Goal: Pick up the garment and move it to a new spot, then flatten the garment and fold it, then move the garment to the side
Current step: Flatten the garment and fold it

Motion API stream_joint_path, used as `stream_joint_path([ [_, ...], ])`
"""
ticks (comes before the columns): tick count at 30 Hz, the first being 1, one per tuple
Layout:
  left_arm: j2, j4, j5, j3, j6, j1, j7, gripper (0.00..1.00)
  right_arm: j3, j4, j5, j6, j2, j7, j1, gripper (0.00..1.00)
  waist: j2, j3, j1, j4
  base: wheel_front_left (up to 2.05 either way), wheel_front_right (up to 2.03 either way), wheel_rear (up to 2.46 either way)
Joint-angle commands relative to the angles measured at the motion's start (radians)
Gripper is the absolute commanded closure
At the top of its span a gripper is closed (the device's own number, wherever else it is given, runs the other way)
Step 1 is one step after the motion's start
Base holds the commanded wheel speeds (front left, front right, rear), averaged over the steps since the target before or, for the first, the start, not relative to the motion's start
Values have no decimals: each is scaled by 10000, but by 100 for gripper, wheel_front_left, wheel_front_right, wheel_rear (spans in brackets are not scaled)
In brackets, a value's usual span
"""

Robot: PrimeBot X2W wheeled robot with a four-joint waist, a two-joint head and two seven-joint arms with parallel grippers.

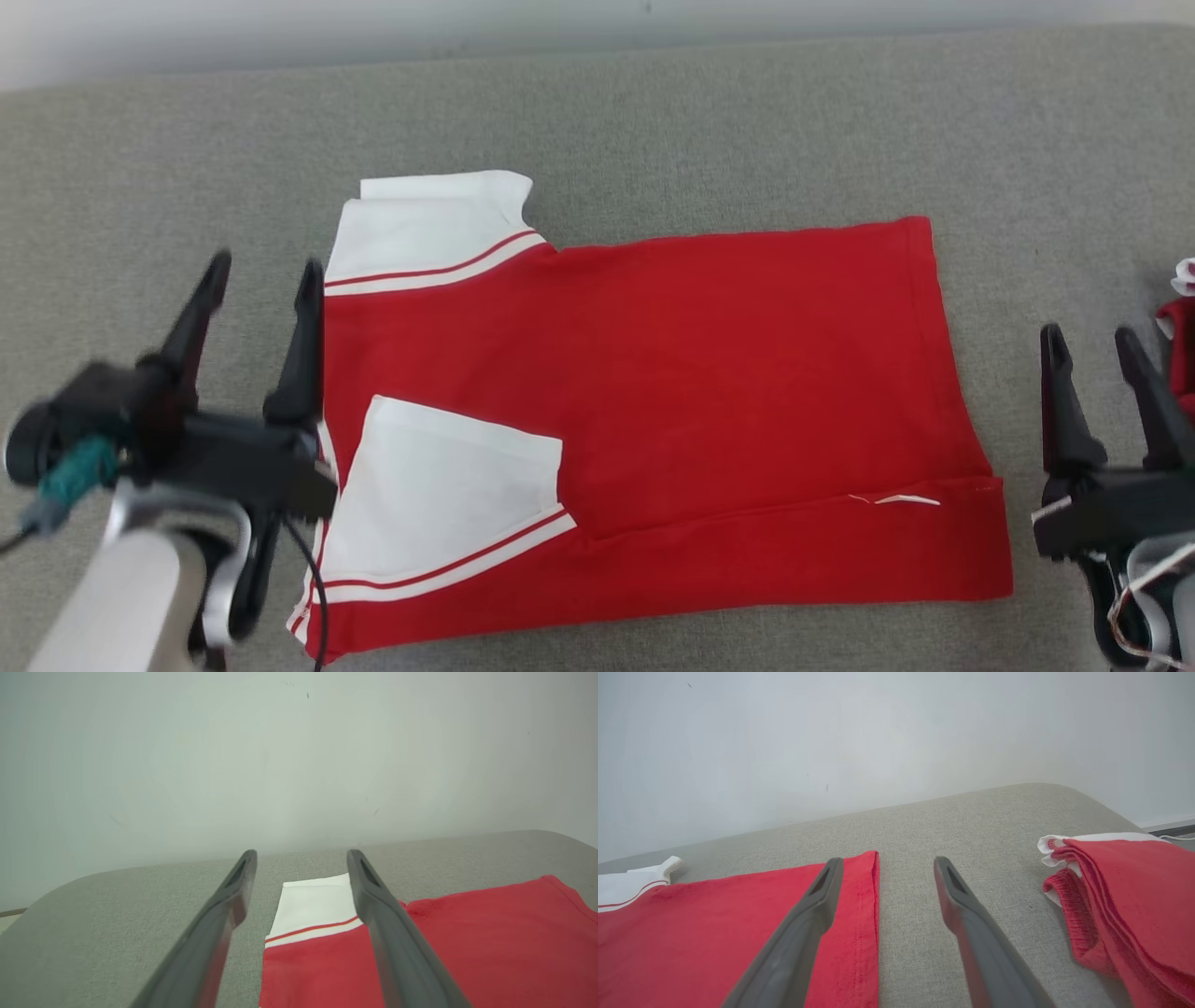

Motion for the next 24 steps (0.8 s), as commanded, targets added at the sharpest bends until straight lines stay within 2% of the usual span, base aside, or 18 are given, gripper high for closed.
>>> stream_joint_path([
  [1,25,154,90,-76,-129,-605,137,0,114,163,78,-9,-181,-99,-362,0,-1,210,-1,-68,0,0,0],
  [7,12,1379,83,-449,-815,-2878,889,0,643,755,260,-9,-665,-322,-1704,0,-1,723,-1,-256,0,0,0],
  [8,-43,1954,-34,-609,-1065,-3557,1281,0,807,937,311,-9,-799,-381,-2094,0,-1,912,-1,-311,0,0,0],
  [15,-143,4705,-410,-968,-1915,-5595,2494,0,1422,1405,545,-8,-966,-758,-3067,0,-1,1579,-1,-635,0,0,0],
  [20,-87,6425,-465,-1117,-2363,-6570,3013,0,1820,1723,736,-8,-984,-1030,-3487,0,-1,1940,-1,-898,0,0,0],
  [24,-52,7417,-488,-1226,-2558,-7028,3252,0,2076,1961,887,-8,-1050,-1212,-3689,0,-1,2146,-1,-1024,0,0,0],
])
